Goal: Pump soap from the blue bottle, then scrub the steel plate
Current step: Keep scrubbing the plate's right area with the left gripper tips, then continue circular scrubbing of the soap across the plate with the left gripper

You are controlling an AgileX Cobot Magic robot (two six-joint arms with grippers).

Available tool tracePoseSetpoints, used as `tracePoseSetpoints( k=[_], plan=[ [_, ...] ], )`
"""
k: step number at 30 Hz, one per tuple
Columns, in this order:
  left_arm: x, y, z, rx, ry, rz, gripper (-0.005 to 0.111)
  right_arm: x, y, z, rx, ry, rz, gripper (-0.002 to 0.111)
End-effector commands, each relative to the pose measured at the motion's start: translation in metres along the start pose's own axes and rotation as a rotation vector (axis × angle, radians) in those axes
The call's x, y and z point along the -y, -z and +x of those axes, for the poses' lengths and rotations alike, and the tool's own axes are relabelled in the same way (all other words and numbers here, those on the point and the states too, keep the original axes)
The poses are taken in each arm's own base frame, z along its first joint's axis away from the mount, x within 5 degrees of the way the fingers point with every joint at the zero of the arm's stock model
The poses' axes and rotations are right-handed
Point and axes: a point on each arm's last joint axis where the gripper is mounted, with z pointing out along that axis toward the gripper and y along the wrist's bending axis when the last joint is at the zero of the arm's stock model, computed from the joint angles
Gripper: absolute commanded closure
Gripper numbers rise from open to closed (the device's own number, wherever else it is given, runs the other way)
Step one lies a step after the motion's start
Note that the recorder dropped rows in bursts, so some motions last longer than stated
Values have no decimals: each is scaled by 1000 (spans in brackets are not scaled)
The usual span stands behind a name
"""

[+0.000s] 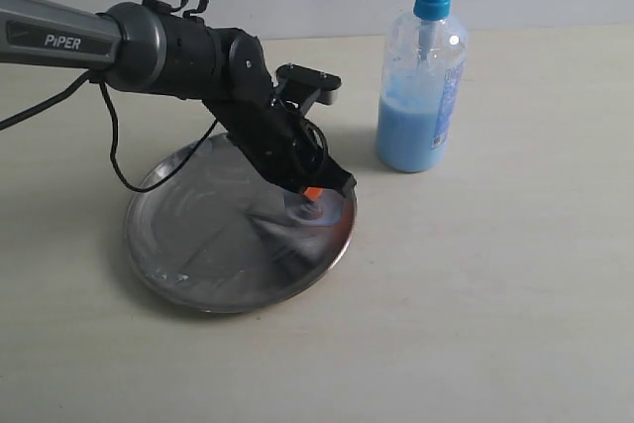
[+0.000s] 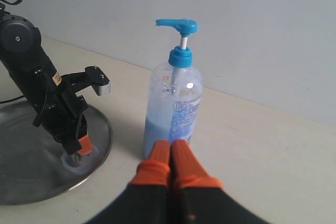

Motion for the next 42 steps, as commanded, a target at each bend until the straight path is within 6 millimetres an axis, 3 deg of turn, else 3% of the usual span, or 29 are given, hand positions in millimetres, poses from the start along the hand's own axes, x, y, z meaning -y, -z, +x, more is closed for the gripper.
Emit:
tracePoseSetpoints(
  k=[1,13,20,29,42],
  plan=[
    [-7,-4,13,-111,-14,-4,107,0,-1,0,8,3,-3,108],
    [16,-5,13,-115,69,157,107,0,-1,0,8,3,-3,108],
    [28,-8,7,-50,34,147,107,0,-1,0,8,3,-3,108],
    [18,-8,-2,53,-8,53,107,0,-1,0,8,3,-3,108],
    [-18,-3,5,-11,34,-39,107,0,-1,0,8,3,-3,108]
  ],
)
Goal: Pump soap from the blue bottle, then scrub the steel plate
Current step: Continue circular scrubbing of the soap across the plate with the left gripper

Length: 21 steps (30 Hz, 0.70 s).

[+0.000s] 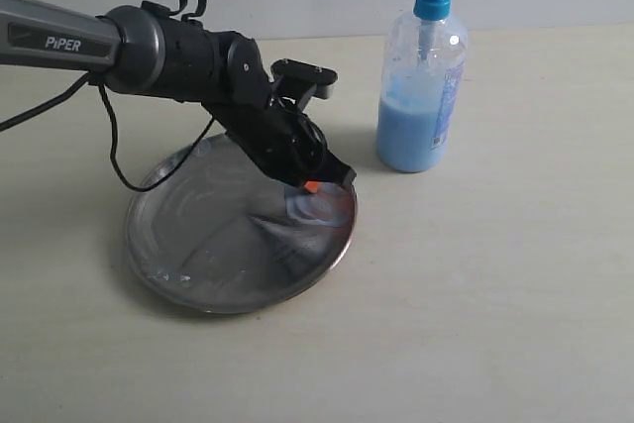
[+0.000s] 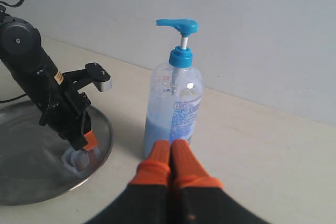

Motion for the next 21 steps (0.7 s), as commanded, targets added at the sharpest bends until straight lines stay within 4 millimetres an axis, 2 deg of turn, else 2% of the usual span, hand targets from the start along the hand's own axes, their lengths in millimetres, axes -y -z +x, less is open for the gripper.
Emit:
tracePoseSetpoints(
  k=[1,12,15,21],
  plan=[
    [-15,-1,9,-82,10,-15,107,0,-1,0,8,4,-2,108],
    [-13,2,26,-266,-5,23,107,0,-1,0,10,6,-2,108],
    [-4,1,27,-277,-16,38,107,0,-1,0,10,6,-2,108],
    [29,-5,25,-239,-89,59,107,0,-1,0,10,6,-2,108]
  ],
)
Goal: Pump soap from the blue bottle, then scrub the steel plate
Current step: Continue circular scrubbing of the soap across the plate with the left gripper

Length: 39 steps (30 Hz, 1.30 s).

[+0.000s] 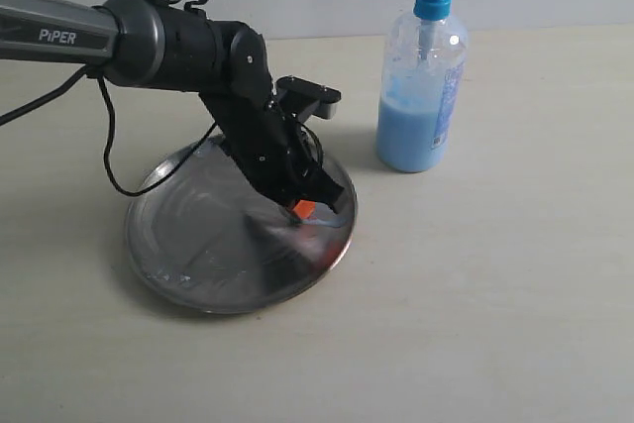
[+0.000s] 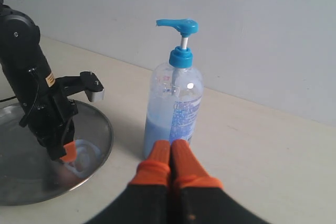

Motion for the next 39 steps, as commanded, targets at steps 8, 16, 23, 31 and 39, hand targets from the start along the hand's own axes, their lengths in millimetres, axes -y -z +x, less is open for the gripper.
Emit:
tracePoseSetpoints(
  k=[8,16,23,31,39],
  plan=[
    [21,-19,-4,79,-62,-15,107,0,-1,0,9,6,-2,108],
    [1,-38,0,61,-28,-37,107,0,-1,0,9,6,-2,108],
    [-24,-35,3,49,55,-45,107,0,-1,0,9,6,-2,108],
    [-43,-28,15,-52,94,-28,107,0,-1,0,11,6,-2,108],
    [-40,-6,13,-58,79,-24,107,0,-1,0,11,6,-2,108]
  ],
)
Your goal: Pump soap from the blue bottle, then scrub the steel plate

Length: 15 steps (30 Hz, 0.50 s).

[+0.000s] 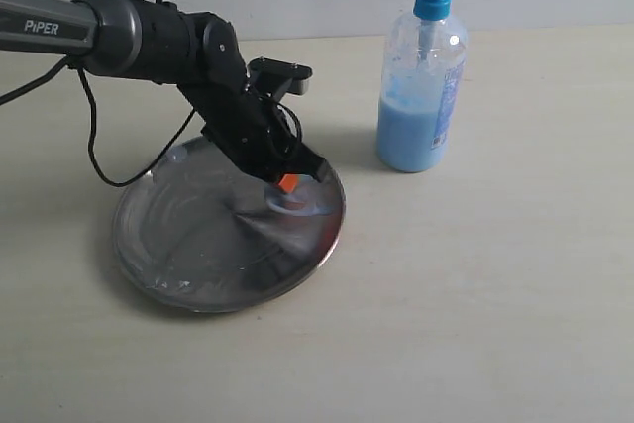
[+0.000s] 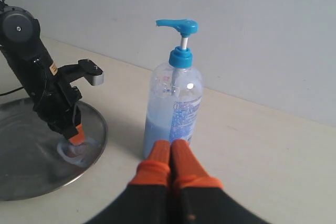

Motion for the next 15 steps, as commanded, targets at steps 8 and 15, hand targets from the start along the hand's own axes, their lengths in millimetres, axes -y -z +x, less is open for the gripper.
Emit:
tracePoseSetpoints(
  k=[8,15],
  plan=[
    [4,14,15,-129,-5,31,107,0,-1,0,11,6,-2,108],
    [14,62,1,-8,-20,35,107,0,-1,0,11,6,-2,108]
  ],
)
